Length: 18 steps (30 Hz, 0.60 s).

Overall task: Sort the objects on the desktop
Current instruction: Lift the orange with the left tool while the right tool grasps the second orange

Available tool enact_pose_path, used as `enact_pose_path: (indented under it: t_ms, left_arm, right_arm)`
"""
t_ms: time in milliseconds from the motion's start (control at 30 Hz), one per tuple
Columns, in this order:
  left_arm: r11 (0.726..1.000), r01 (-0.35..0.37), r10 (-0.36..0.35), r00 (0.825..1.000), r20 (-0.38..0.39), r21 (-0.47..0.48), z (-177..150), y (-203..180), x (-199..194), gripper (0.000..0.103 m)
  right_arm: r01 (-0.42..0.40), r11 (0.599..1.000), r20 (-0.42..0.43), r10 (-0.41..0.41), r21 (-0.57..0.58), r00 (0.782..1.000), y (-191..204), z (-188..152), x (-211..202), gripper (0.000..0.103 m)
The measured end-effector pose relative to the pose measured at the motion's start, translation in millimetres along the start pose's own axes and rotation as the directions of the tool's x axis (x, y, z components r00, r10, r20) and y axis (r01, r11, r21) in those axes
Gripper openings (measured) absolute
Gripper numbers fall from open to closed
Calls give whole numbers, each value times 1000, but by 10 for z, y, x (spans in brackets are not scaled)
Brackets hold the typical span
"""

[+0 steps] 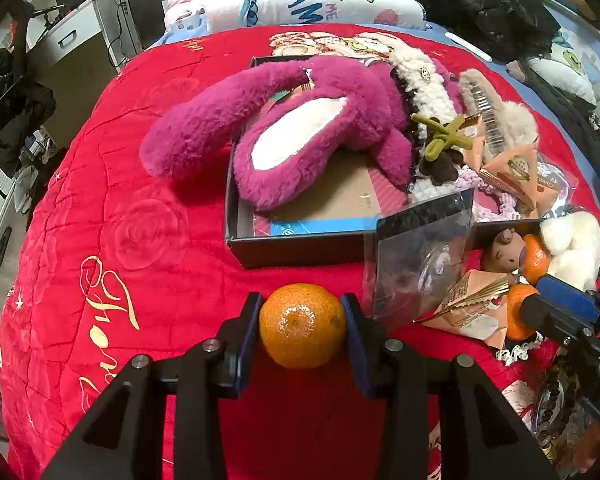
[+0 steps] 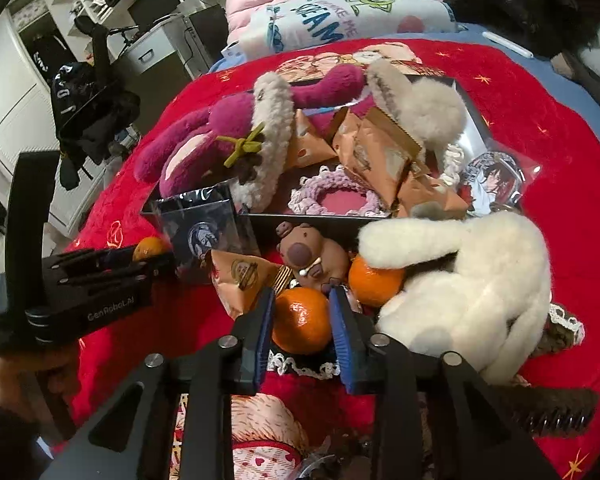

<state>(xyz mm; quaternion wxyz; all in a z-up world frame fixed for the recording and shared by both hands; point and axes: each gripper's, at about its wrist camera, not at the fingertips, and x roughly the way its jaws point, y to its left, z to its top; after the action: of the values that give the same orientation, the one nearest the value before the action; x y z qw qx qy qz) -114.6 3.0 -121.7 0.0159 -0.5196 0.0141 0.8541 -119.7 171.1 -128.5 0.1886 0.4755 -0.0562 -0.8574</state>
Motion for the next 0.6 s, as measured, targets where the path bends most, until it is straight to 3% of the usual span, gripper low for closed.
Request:
enact_pose_path:
  t_ms: [100, 200, 367, 600]
  left_arm:
    - [1000, -1, 1, 1000, -3, 1, -11, -19, -26, 41]
    - [1000, 0, 0, 1000, -4, 0, -19, -8, -36, 41]
    - [1000, 6, -6, 1000, -4, -4, -46, -12, -89, 41]
    - [1000, 13, -13, 1000, 1, -6, -87, -44, -202, 40]
  right_arm:
    - [4, 1000, 0, -4, -14, 1000, 23, -7, 0, 33]
    - [15, 999, -23, -16, -47, 1000, 59, -33, 46, 42]
    - [83, 991, -44, -88, -106, 995, 126, -101, 154, 39]
    - [88, 991, -44, -93, -98, 995, 97, -104, 145, 37]
